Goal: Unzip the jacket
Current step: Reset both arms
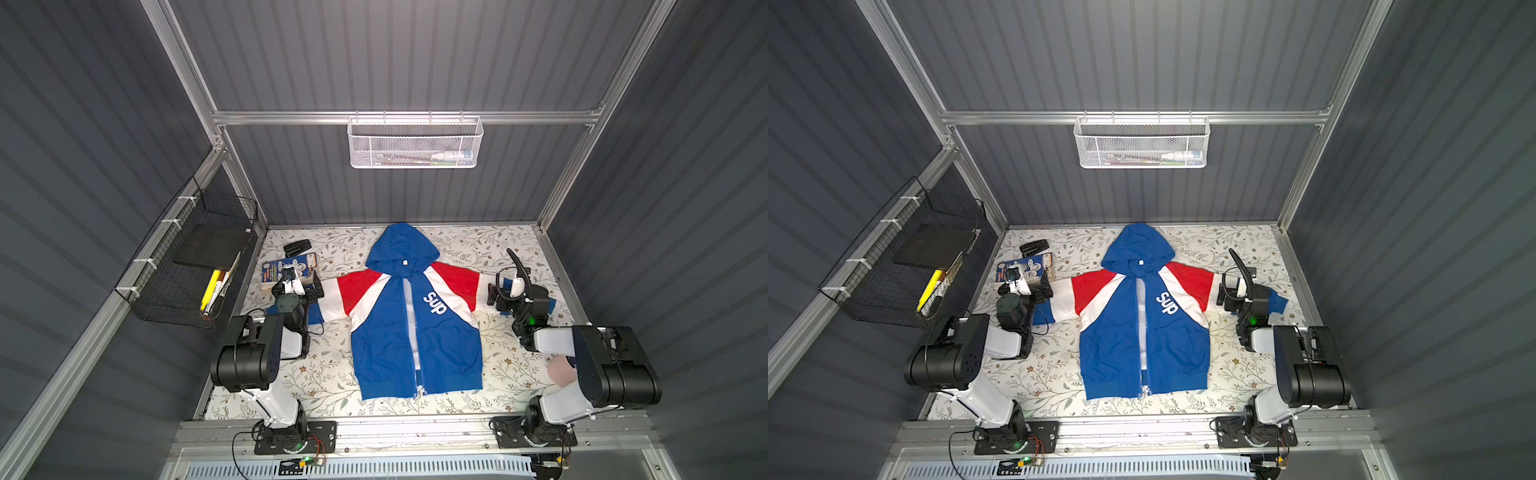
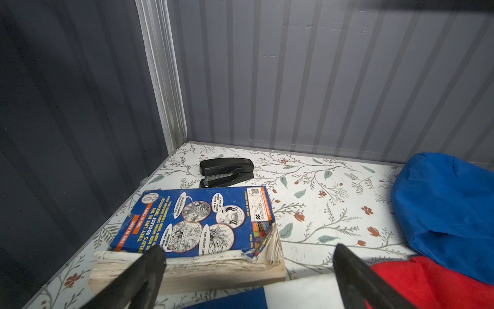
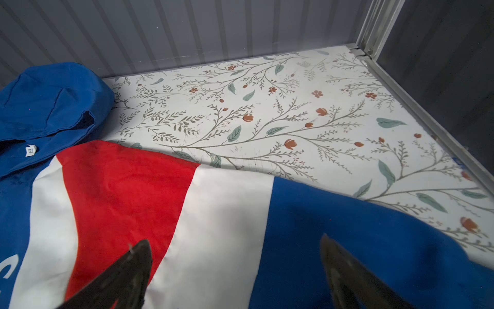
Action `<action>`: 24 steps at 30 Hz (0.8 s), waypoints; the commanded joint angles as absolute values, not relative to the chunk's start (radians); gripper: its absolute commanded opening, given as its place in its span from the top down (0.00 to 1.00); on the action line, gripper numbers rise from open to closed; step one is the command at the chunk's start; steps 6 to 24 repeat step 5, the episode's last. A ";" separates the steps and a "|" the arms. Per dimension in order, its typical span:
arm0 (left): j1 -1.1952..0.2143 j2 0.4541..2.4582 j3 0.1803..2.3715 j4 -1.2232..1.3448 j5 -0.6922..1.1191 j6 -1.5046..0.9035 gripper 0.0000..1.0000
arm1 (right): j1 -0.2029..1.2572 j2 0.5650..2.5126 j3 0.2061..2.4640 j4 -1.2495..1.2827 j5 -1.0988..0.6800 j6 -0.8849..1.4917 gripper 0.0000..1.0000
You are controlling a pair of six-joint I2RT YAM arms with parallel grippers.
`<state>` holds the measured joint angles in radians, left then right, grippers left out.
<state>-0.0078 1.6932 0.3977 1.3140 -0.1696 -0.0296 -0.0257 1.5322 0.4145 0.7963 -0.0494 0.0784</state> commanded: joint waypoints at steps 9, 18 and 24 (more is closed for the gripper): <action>-0.017 1.696 0.406 1.304 -0.183 -0.028 0.01 | -0.026 1.526 0.419 0.806 -0.069 0.068 0.01; -0.017 1.696 0.406 1.304 -0.183 -0.028 0.01 | -0.026 1.526 0.419 0.806 -0.069 0.068 0.01; -0.017 1.696 0.406 1.304 -0.183 -0.028 0.01 | -0.026 1.526 0.419 0.806 -0.069 0.068 0.01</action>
